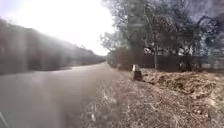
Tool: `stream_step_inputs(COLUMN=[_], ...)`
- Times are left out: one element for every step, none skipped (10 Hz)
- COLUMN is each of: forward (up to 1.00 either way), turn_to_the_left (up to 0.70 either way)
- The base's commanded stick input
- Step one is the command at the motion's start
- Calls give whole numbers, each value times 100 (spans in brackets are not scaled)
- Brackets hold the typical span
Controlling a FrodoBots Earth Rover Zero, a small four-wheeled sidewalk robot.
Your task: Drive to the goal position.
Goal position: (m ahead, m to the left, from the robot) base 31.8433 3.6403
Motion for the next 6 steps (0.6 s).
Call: stream_step_inputs(forward=[100,100,100,100,100,100], turn_to_the_left=[27,27,27,27,27,27])
